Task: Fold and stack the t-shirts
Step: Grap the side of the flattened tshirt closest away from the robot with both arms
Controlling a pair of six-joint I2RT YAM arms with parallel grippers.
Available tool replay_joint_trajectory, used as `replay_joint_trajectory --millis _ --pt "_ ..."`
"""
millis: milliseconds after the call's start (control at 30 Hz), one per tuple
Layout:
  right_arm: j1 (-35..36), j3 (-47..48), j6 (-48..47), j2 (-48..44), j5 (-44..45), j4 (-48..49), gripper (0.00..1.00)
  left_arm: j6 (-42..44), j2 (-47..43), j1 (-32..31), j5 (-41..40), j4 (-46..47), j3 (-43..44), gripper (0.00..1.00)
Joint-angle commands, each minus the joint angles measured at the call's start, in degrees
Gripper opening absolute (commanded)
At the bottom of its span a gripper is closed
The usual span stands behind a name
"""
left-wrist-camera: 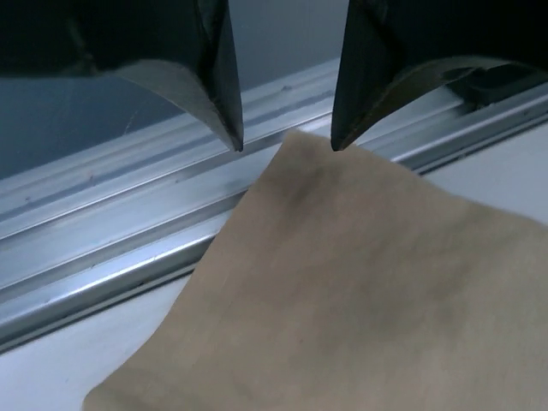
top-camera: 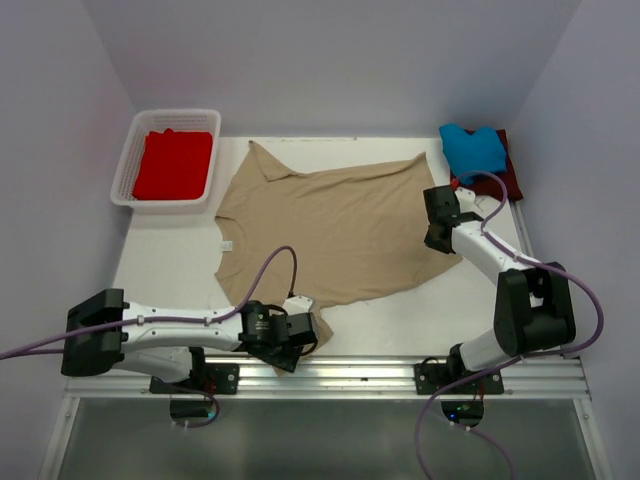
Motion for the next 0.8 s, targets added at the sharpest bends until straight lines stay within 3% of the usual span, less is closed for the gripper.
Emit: replay_joint_trajectory --millis 0,333,767 --pt "0.22 -0.08 0.95 -1.40 0.57 0.68 0.14 -7.81 -2.52 -3.16 -3.31 -9.40 -1.40 0.51" --pt "0.14 -0.17 1.04 -3.16 1.36 0.77 0.14 -6.06 -0.24 -5.09 -3.13 -4.14 -3.88 0.49" --pt "0.13 0.09 1.04 -2.63 1.80 0.68 0.14 -4.39 8.55 -14.41 -6.47 -5.81 7.28 0.45"
